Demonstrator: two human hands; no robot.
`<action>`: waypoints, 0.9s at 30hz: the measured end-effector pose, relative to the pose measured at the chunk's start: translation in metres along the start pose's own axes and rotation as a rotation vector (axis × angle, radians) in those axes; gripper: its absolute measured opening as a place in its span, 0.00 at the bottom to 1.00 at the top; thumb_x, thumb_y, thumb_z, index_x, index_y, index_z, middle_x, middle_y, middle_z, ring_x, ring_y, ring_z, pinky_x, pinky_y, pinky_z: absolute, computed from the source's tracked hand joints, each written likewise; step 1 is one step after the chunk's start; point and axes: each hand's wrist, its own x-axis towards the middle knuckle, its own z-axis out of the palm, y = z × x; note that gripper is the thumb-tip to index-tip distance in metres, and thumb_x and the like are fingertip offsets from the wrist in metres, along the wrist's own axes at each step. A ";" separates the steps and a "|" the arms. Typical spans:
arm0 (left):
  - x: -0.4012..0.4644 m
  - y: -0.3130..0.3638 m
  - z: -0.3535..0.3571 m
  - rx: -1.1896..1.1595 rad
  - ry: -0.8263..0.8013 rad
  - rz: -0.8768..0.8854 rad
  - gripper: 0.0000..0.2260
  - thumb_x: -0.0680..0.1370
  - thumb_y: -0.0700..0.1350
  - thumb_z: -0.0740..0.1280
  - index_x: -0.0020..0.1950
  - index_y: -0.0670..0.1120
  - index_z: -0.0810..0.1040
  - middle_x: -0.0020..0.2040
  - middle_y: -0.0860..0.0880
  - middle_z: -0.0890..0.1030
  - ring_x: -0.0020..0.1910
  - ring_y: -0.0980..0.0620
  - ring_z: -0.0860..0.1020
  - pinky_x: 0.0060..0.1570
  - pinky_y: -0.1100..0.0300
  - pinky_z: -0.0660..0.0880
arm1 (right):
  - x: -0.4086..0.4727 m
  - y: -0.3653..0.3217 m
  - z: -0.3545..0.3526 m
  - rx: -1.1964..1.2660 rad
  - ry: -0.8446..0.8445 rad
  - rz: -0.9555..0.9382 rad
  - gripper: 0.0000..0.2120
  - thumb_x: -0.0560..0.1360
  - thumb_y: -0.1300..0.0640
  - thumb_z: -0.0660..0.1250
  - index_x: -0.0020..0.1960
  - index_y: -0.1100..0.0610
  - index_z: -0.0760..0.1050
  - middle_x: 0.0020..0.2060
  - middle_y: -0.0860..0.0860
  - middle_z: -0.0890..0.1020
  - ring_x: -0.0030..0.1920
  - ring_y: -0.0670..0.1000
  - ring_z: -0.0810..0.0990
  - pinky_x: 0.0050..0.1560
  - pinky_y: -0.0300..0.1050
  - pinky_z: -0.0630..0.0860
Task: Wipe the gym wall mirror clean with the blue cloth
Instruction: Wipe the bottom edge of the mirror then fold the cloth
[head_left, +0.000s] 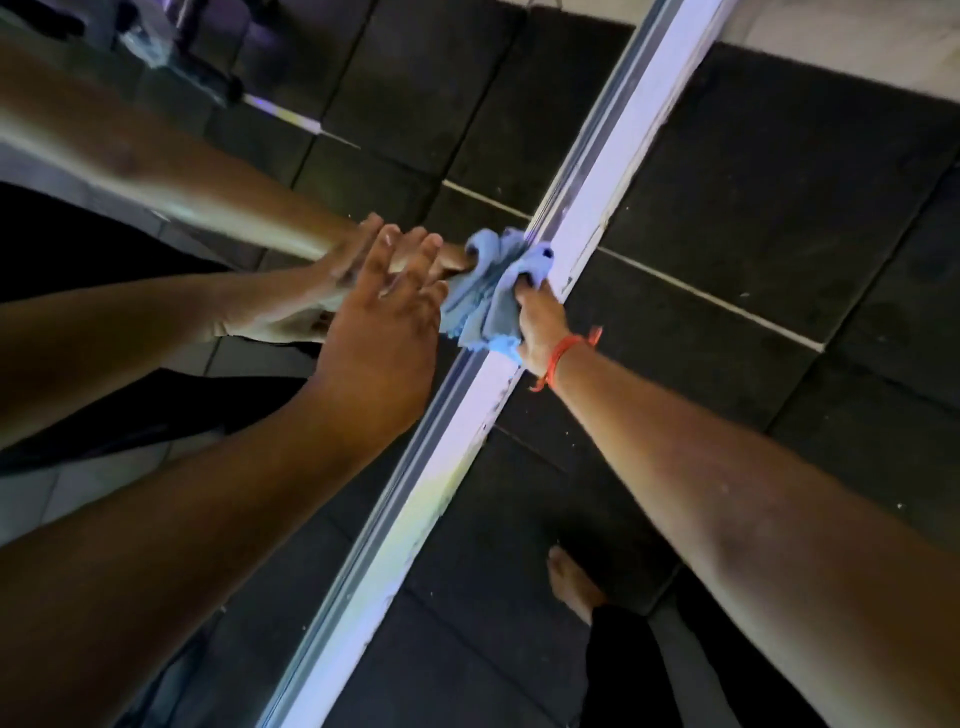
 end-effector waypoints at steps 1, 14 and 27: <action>-0.009 0.005 0.007 0.015 -0.003 0.011 0.37 0.82 0.67 0.50 0.83 0.44 0.48 0.84 0.40 0.43 0.80 0.34 0.33 0.76 0.30 0.37 | -0.007 0.000 0.003 -0.014 -0.002 -0.042 0.15 0.79 0.46 0.65 0.65 0.46 0.74 0.66 0.56 0.80 0.65 0.57 0.80 0.68 0.58 0.76; -0.116 0.056 0.121 0.090 0.060 0.012 0.33 0.84 0.62 0.48 0.84 0.46 0.50 0.84 0.43 0.46 0.80 0.35 0.34 0.71 0.30 0.31 | -0.085 0.207 0.054 -0.254 -0.007 0.097 0.30 0.77 0.39 0.58 0.74 0.54 0.70 0.63 0.51 0.76 0.70 0.57 0.74 0.74 0.61 0.69; -0.254 0.109 0.252 0.104 0.113 0.034 0.33 0.85 0.60 0.52 0.83 0.42 0.50 0.84 0.42 0.44 0.80 0.34 0.34 0.67 0.32 0.28 | -0.167 0.419 0.118 -0.022 0.020 0.199 0.21 0.79 0.48 0.63 0.70 0.53 0.74 0.63 0.55 0.80 0.62 0.55 0.80 0.69 0.59 0.75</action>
